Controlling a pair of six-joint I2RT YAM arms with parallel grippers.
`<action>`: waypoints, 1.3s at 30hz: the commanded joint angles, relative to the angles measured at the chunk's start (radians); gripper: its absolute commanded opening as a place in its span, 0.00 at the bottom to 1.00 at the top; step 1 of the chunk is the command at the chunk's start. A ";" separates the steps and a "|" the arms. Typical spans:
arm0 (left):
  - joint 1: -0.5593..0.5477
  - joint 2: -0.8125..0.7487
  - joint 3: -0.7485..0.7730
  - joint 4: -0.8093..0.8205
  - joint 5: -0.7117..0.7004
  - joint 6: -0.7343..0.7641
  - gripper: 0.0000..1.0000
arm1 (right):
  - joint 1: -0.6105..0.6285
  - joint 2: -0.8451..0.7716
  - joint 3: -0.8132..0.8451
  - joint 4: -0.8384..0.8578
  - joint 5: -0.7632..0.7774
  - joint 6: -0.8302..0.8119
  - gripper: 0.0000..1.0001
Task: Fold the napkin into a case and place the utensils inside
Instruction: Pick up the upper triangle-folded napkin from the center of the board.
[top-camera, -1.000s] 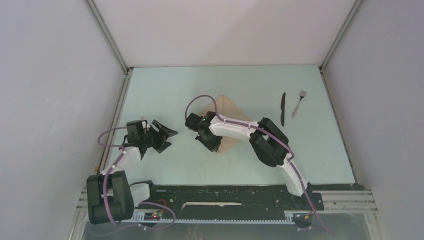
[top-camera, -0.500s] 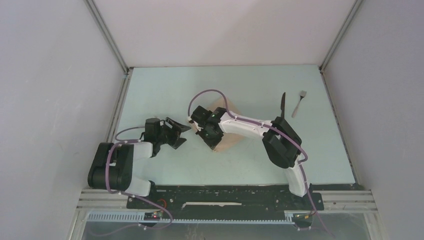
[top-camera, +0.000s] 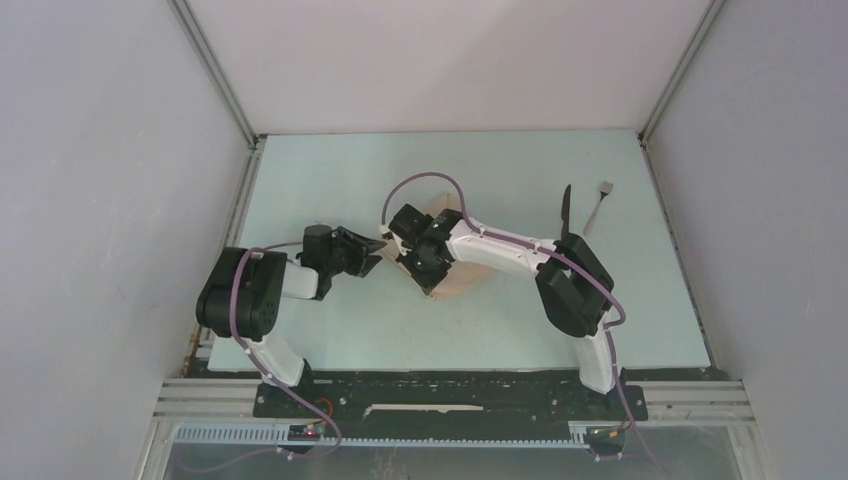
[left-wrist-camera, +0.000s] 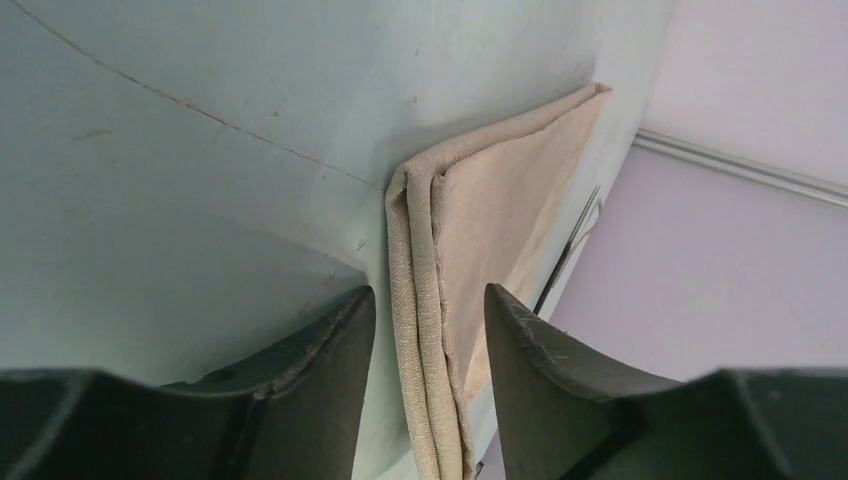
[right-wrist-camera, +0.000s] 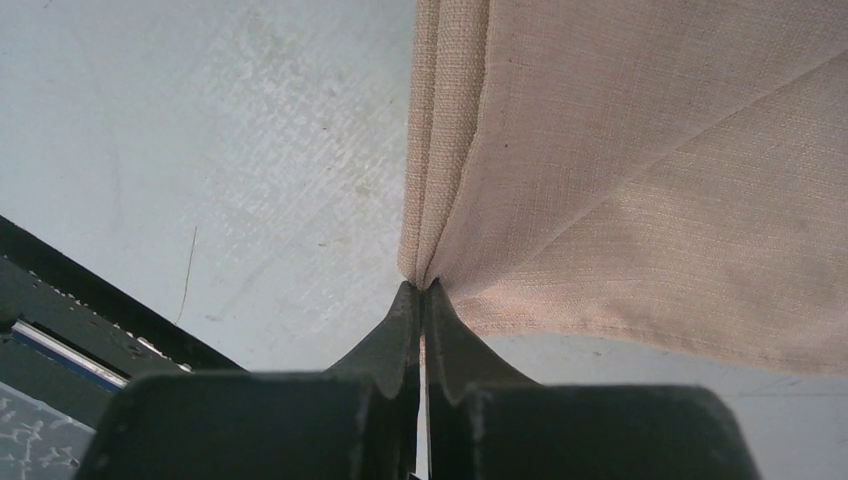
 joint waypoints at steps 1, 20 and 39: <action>-0.009 0.047 0.014 -0.006 -0.076 0.004 0.51 | -0.010 -0.072 -0.003 0.020 -0.013 -0.013 0.00; -0.010 0.117 0.074 0.018 -0.070 0.019 0.36 | -0.006 -0.077 -0.018 0.029 -0.022 -0.012 0.00; 0.137 -0.423 0.086 -0.505 -0.085 0.200 0.00 | 0.163 -0.155 0.037 0.026 -0.105 0.071 0.00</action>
